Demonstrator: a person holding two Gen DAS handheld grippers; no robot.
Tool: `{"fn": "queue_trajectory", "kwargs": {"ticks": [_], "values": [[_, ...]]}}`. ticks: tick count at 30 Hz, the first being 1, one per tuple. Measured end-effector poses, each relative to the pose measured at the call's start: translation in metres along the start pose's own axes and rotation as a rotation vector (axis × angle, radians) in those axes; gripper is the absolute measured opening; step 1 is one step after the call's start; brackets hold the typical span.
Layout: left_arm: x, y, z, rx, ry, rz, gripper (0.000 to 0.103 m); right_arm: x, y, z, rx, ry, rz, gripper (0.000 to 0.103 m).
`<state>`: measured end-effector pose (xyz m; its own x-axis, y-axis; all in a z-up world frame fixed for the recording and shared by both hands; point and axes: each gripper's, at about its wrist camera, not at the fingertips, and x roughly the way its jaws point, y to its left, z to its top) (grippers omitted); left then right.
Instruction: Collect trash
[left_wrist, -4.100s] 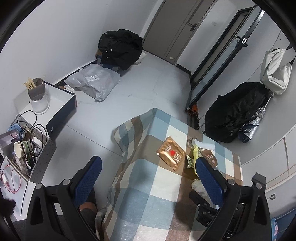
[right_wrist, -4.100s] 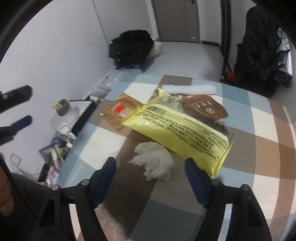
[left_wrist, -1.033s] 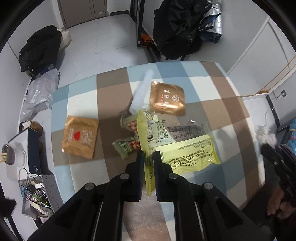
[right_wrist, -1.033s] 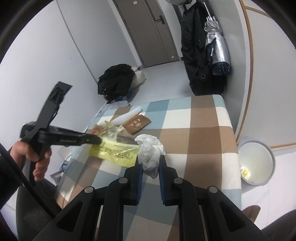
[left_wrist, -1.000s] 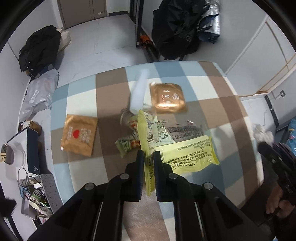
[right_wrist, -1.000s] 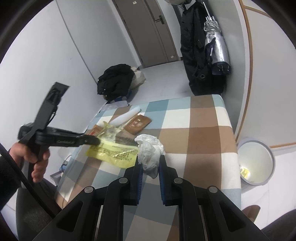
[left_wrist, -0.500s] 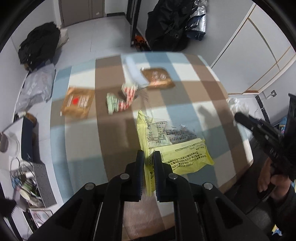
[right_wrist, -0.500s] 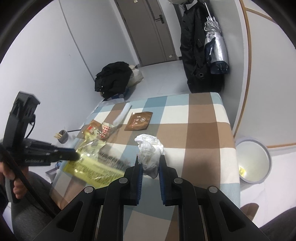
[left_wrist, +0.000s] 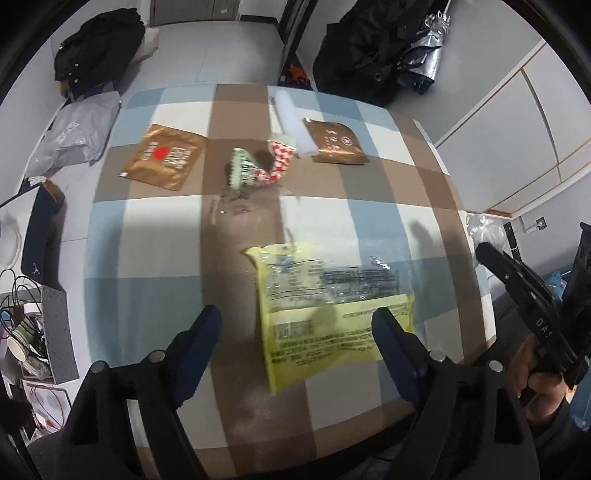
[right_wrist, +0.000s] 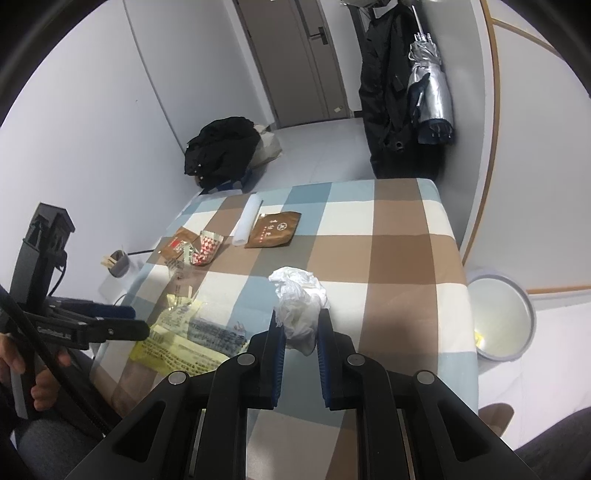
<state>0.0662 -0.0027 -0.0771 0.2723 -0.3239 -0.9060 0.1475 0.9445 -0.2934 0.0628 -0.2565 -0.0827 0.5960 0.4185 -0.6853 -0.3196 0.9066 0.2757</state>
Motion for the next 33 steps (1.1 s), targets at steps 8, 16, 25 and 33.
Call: {"fn": "queue_trajectory", "kwargs": {"ticks": [8, 16, 25, 33], "values": [[0.038, -0.038, 0.000, 0.131, 0.078, 0.032, 0.081, -0.005, -0.012, 0.000, 0.036, -0.009, -0.020, 0.015], [0.070, -0.070, 0.001, 0.229, 0.127, 0.207, 0.087, -0.012, -0.026, 0.002, 0.083, -0.026, -0.011, 0.015], [0.080, -0.081, -0.008, 0.267, 0.082, 0.227, 0.078, -0.016, -0.034, 0.005, 0.119, -0.037, 0.011, 0.015], [0.062, -0.094, -0.022, 0.301, 0.068, 0.179, 0.022, -0.021, -0.038, 0.006, 0.140, -0.043, 0.019, 0.015]]}}
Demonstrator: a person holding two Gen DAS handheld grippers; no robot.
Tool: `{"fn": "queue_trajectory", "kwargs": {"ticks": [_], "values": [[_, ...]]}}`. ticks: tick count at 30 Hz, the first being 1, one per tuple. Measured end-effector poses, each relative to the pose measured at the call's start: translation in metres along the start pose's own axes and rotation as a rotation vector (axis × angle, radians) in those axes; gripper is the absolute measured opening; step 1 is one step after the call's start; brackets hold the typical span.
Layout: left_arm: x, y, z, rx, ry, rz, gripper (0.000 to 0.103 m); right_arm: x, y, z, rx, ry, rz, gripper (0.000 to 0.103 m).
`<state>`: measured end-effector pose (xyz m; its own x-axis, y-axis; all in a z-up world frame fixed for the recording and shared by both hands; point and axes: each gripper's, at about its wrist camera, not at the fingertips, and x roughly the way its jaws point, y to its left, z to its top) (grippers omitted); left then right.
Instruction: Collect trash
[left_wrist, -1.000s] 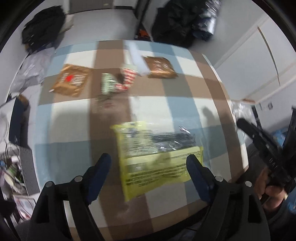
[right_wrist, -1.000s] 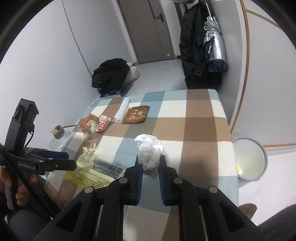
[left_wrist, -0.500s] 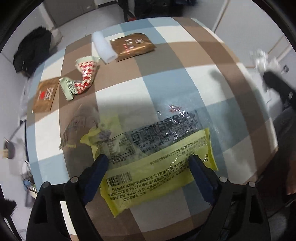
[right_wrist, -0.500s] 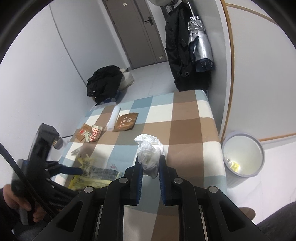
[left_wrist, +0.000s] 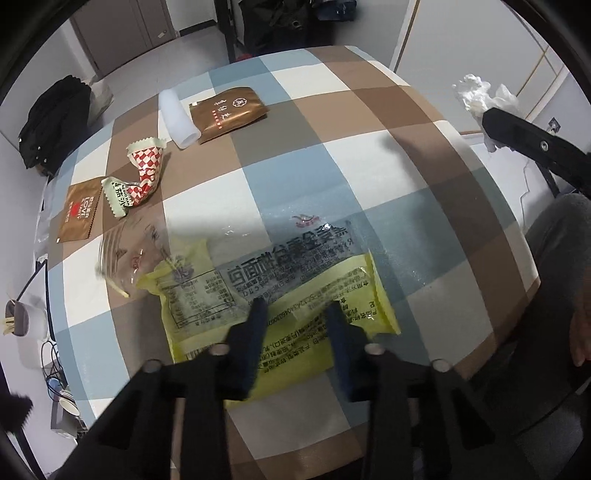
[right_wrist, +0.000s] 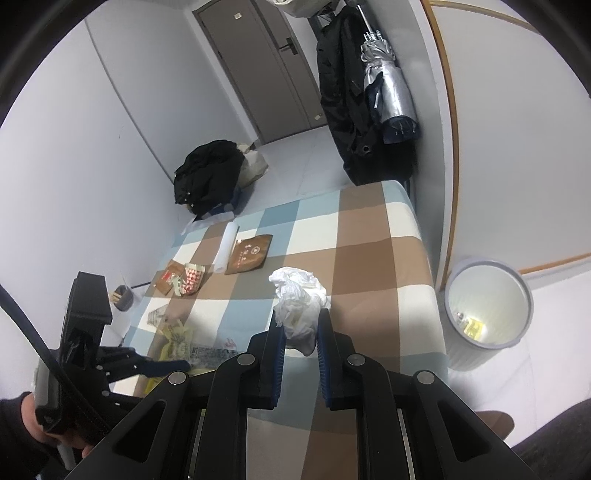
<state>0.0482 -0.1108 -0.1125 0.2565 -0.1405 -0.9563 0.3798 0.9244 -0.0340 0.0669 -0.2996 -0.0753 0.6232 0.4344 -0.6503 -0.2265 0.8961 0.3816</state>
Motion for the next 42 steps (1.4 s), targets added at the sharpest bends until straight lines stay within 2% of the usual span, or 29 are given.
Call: {"fn": "queue_trajectory", "kwargs": {"ticks": [5, 6, 9, 17, 22, 27, 29, 31, 32, 33, 35, 36, 37, 39, 42], "values": [[-0.003, 0.016, -0.005, -0.059, 0.006, -0.066, 0.008, -0.002, 0.001, -0.001, -0.002, -0.004, -0.001, 0.015], [-0.005, 0.022, -0.006, -0.073, 0.001, -0.070, 0.000, -0.003, 0.001, -0.002, -0.002, -0.004, -0.002, 0.015], [-0.010, 0.033, -0.011, -0.116, -0.018, -0.072, 0.000, -0.004, 0.000, -0.003, -0.003, -0.007, -0.009, 0.015], [-0.058, 0.064, -0.028, -0.207, -0.184, -0.121, 0.000, -0.002, 0.003, -0.003, -0.007, -0.002, -0.017, 0.016], [-0.079, 0.074, -0.028, -0.258, -0.238, -0.139, 0.000, 0.000, 0.008, -0.005, -0.023, -0.002, -0.020, 0.016], [-0.080, 0.071, -0.017, -0.244, -0.249, -0.132, 0.000, 0.000, 0.010, -0.006, -0.033, 0.000, -0.019, 0.016], [-0.077, 0.073, -0.018, -0.238, -0.220, -0.104, 0.000, 0.000, 0.011, -0.007, -0.040, 0.001, -0.020, 0.016], [-0.065, 0.071, -0.016, -0.226, -0.148, -0.089, 0.000, 0.000, 0.011, -0.009, -0.043, 0.002, -0.022, 0.016], [-0.059, 0.068, -0.016, -0.199, -0.115, -0.082, 0.002, 0.001, 0.011, -0.009, -0.042, 0.004, -0.023, 0.016], [-0.056, 0.065, -0.015, -0.172, -0.092, -0.085, 0.009, 0.001, 0.011, -0.009, -0.042, 0.005, -0.024, 0.016], [-0.047, 0.057, -0.012, -0.106, -0.057, -0.089, 0.032, 0.002, 0.011, -0.009, -0.039, 0.008, -0.025, 0.016], [-0.043, 0.054, -0.010, -0.077, -0.046, -0.072, 0.057, 0.002, 0.011, -0.009, -0.038, 0.007, -0.025, 0.016], [-0.041, 0.052, -0.008, -0.057, -0.047, -0.055, 0.075, 0.002, 0.011, -0.009, -0.037, 0.006, -0.025, 0.016], [-0.038, 0.049, -0.006, -0.013, -0.050, -0.042, 0.080, 0.001, 0.010, -0.008, -0.034, 0.002, -0.025, 0.016], [-0.025, 0.043, -0.003, 0.066, 0.011, -0.028, 0.080, 0.001, 0.009, -0.008, -0.026, 0.001, -0.023, 0.016]]}}
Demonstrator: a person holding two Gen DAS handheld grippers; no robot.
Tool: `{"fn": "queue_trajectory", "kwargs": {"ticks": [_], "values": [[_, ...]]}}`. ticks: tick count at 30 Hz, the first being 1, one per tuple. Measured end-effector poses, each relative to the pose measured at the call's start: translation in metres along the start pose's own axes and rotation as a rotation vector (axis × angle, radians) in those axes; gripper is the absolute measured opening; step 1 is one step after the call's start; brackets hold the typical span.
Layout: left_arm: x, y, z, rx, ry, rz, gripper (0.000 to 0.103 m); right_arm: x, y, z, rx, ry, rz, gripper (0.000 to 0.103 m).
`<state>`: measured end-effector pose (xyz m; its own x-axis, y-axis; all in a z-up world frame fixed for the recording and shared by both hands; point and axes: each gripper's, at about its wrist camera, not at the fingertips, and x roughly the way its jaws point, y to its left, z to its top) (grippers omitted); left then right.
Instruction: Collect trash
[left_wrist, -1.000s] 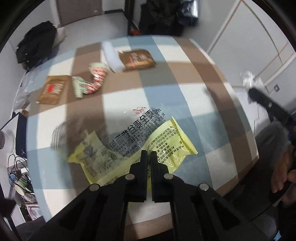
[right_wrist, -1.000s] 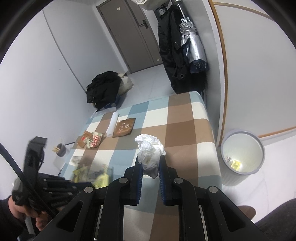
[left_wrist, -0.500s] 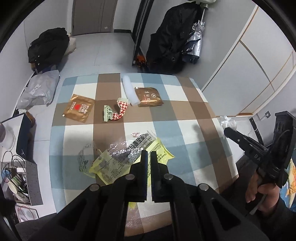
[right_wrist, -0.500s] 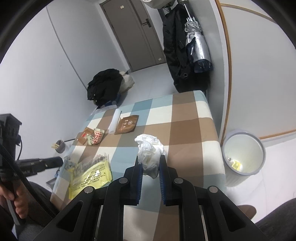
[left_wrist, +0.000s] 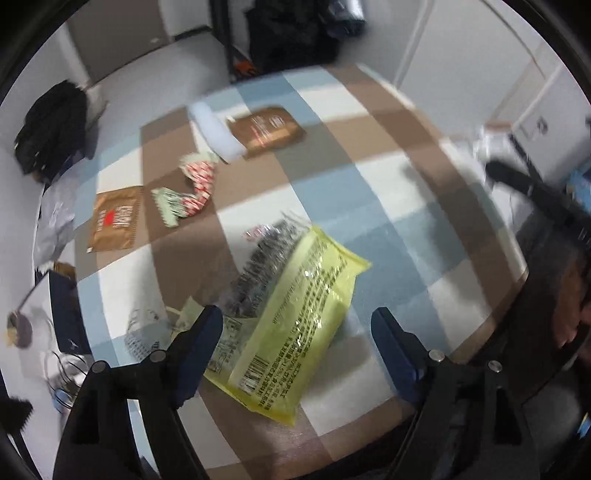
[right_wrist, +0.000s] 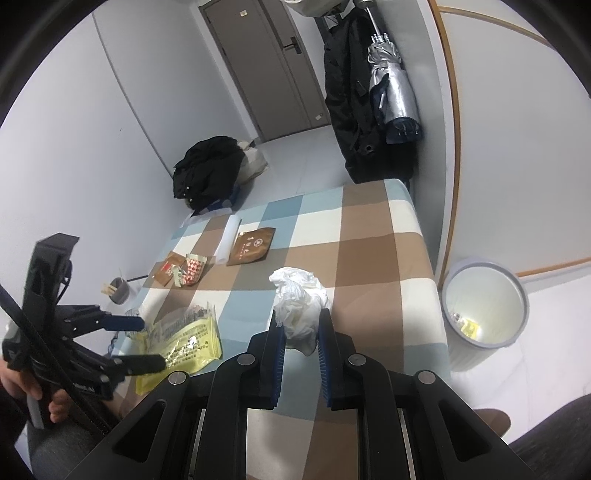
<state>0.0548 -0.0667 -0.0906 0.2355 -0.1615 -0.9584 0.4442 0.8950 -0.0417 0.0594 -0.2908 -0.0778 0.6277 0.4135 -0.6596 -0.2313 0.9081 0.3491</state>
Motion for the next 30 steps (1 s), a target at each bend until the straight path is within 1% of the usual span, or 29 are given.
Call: {"fn": "queue_trajectory", "kwargs": {"ticks": [3, 6, 7, 8, 9, 12, 14, 16, 17, 18, 19, 20, 21, 22, 24, 26, 28, 30], "values": [[0.015, -0.004, -0.001, 0.065, 0.055, 0.019, 0.080, 0.000, -0.002, 0.001, 0.008, 0.002, 0.003, 0.016], [0.025, -0.004, -0.004, 0.102, 0.098, -0.007, 0.080, 0.000, -0.002, 0.001, 0.010, 0.002, 0.006, 0.016], [0.029, -0.003, -0.004, 0.112, 0.110, 0.010, 0.080, 0.000, -0.002, 0.001, 0.011, 0.003, 0.009, 0.016], [0.031, -0.002, -0.005, 0.124, 0.113, 0.028, 0.085, 0.000, -0.002, 0.001, 0.012, 0.004, 0.011, 0.016], [0.032, -0.001, -0.005, 0.131, 0.114, 0.026, 0.086, 0.000, -0.002, 0.001, 0.011, 0.005, 0.010, 0.016], [0.032, 0.004, -0.005, 0.140, 0.096, 0.019, 0.086, 0.000, -0.001, 0.001, 0.009, 0.006, 0.011, 0.016], [0.029, 0.008, -0.008, 0.158, 0.048, 0.005, 0.078, 0.001, -0.001, 0.002, 0.010, 0.005, 0.010, 0.016], [0.027, 0.015, -0.010, 0.164, 0.018, -0.007, 0.066, 0.001, -0.001, 0.002, 0.014, 0.004, 0.012, 0.016], [0.025, 0.018, -0.010, 0.162, 0.006, -0.017, 0.062, 0.001, -0.001, 0.002, 0.015, 0.005, 0.013, 0.016], [0.024, 0.021, -0.010, 0.152, -0.002, -0.032, 0.053, 0.002, -0.001, 0.002, 0.014, 0.006, 0.013, 0.016], [0.022, 0.023, -0.010, 0.140, -0.010, -0.047, 0.040, 0.003, 0.000, 0.001, 0.011, 0.009, 0.013, 0.016], [0.021, 0.025, -0.010, 0.130, -0.014, -0.049, 0.035, 0.003, 0.001, 0.001, 0.009, 0.009, 0.011, 0.016], [0.019, 0.026, -0.010, 0.124, -0.014, -0.040, 0.027, 0.003, 0.002, 0.001, 0.006, 0.010, 0.011, 0.016], [0.017, 0.029, -0.010, 0.117, -0.012, -0.035, 0.021, 0.003, 0.002, 0.001, 0.004, 0.011, 0.011, 0.016], [0.017, 0.036, -0.009, 0.073, -0.006, -0.052, 0.018, 0.004, 0.003, 0.001, 0.001, 0.012, 0.010, 0.016], [0.015, 0.044, -0.008, 0.025, -0.004, -0.071, 0.012, 0.005, 0.003, 0.001, 0.000, 0.013, 0.010, 0.016], [0.013, 0.048, -0.007, -0.008, -0.011, -0.070, 0.009, 0.005, 0.003, 0.001, -0.002, 0.011, 0.007, 0.016], [0.006, 0.050, -0.008, -0.033, -0.038, -0.060, 0.007, 0.006, 0.004, 0.001, -0.003, 0.010, 0.009, 0.016]]}}
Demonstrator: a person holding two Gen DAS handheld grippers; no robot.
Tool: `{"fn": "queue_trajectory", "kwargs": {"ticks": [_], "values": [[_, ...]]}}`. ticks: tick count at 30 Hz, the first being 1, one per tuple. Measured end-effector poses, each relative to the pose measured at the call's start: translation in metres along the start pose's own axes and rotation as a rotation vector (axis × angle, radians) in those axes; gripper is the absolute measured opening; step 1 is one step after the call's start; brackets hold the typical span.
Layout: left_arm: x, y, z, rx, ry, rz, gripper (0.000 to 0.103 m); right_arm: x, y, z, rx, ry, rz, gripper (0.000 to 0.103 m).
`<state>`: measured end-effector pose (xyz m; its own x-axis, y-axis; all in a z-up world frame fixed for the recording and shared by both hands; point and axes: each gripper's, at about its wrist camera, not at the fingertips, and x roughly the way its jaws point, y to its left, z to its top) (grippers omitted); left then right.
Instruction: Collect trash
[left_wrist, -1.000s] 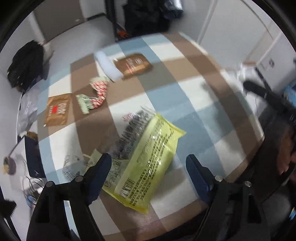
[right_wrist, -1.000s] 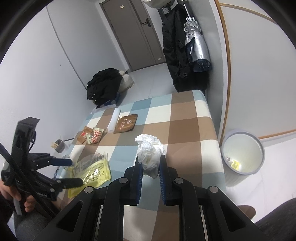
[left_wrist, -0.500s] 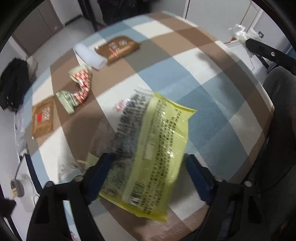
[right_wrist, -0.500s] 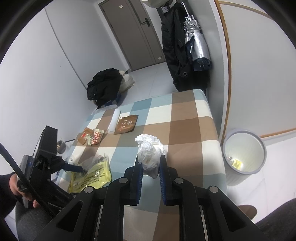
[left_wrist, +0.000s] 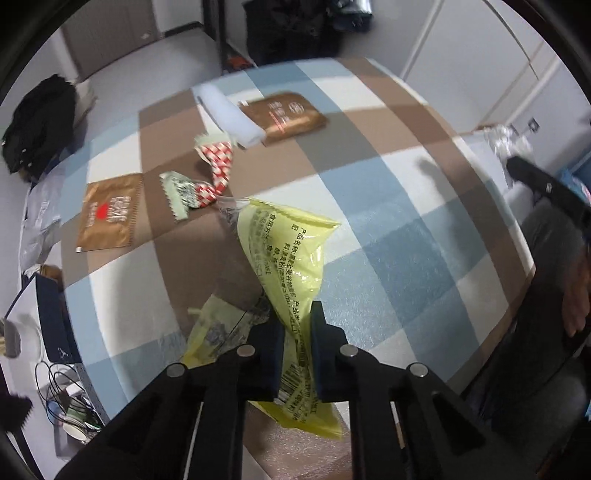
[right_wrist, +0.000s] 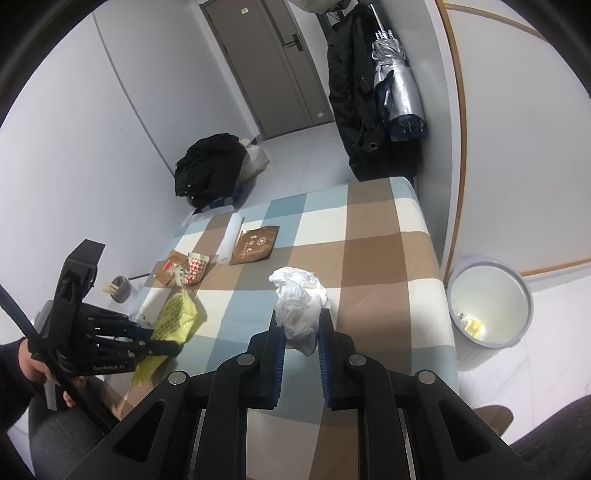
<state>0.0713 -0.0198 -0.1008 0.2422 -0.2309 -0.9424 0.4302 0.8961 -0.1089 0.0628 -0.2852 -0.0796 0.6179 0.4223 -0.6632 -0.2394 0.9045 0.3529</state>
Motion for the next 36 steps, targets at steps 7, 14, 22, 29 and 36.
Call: {"fn": "queue_trajectory", "kwargs": {"ticks": [7, 14, 22, 29, 36], "values": [[-0.049, -0.014, 0.011, -0.063, -0.151, -0.008, 0.007, -0.008, 0.003, 0.005, -0.003, -0.013, 0.036, 0.016], [-0.085, -0.045, 0.038, -0.075, -0.277, -0.055, 0.007, -0.038, -0.006, 0.031, 0.027, -0.089, 0.082, 0.016], [-0.098, -0.098, 0.089, -0.019, -0.375, -0.158, 0.007, -0.092, -0.052, 0.073, 0.056, -0.185, 0.022, 0.016], [-0.094, -0.149, 0.137, 0.073, -0.411, -0.242, 0.007, -0.133, -0.106, 0.101, 0.089, -0.245, -0.078, 0.016], [-0.062, -0.194, 0.178, 0.128, -0.367, -0.330, 0.007, -0.150, -0.169, 0.108, 0.150, -0.260, -0.171, 0.016]]}}
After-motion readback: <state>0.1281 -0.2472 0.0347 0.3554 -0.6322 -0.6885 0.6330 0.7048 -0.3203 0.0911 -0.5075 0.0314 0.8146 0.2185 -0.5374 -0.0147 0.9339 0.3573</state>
